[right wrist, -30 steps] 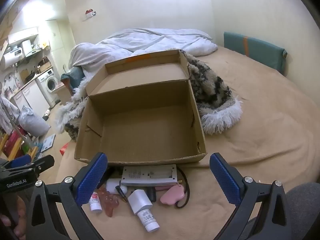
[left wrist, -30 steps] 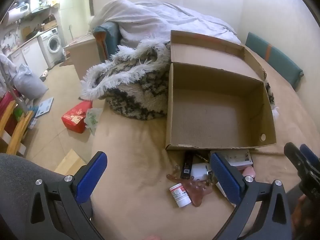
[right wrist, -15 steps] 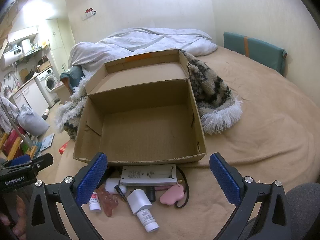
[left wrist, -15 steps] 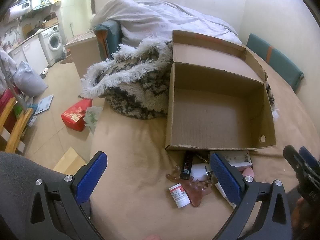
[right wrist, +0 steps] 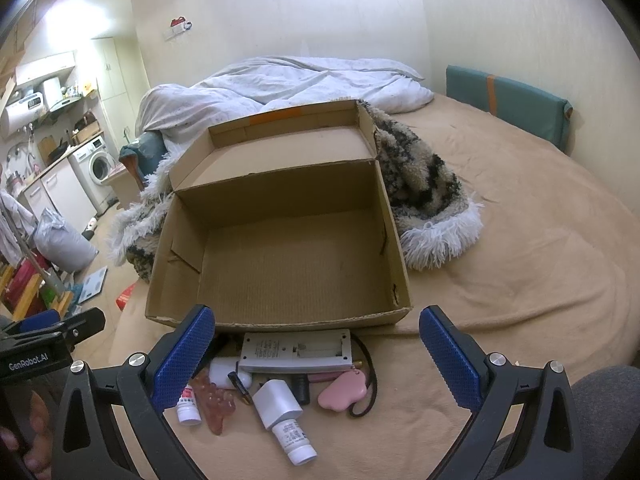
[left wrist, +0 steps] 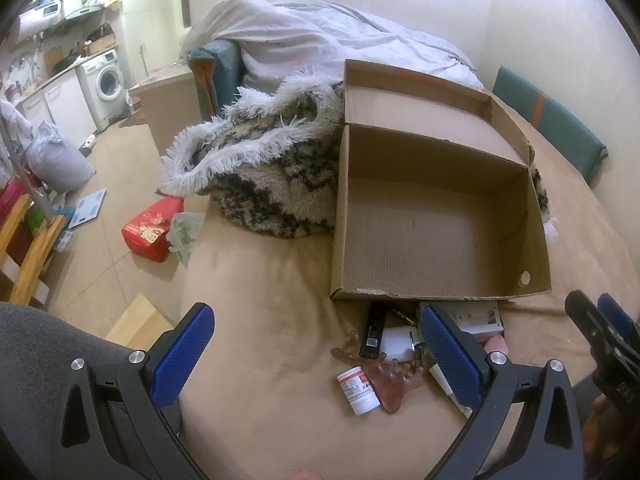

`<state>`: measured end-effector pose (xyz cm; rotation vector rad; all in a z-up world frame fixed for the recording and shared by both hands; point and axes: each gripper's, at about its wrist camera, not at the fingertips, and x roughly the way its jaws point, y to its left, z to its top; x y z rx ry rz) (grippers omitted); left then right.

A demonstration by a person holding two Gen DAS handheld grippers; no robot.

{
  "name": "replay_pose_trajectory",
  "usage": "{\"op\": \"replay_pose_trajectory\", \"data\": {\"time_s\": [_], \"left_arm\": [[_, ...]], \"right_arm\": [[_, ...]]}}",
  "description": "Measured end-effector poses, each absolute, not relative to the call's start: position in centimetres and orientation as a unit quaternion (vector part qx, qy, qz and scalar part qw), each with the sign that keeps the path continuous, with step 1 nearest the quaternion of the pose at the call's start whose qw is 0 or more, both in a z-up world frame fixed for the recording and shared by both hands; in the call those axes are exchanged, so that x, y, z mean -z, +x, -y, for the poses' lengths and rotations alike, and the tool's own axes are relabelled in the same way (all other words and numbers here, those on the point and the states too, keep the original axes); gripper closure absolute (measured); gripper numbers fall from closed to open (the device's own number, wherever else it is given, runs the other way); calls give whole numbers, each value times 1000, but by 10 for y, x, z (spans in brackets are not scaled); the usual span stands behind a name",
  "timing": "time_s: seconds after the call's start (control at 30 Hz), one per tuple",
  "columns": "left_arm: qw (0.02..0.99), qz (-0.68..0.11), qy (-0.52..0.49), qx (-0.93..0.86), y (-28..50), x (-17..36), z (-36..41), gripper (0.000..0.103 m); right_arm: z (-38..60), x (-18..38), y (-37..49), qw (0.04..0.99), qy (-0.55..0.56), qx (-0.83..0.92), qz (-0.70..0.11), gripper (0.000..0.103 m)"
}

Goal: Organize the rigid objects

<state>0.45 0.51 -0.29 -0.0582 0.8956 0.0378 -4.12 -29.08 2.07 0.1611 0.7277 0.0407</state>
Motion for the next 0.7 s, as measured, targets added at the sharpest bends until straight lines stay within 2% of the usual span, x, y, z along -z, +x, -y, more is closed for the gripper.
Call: {"op": "replay_pose_trajectory", "data": {"time_s": [0.7], "left_arm": [[903, -429, -23, -22, 1, 5, -5, 0]], "right_arm": [[295, -22, -40, 932, 81, -19, -353, 0]]}}
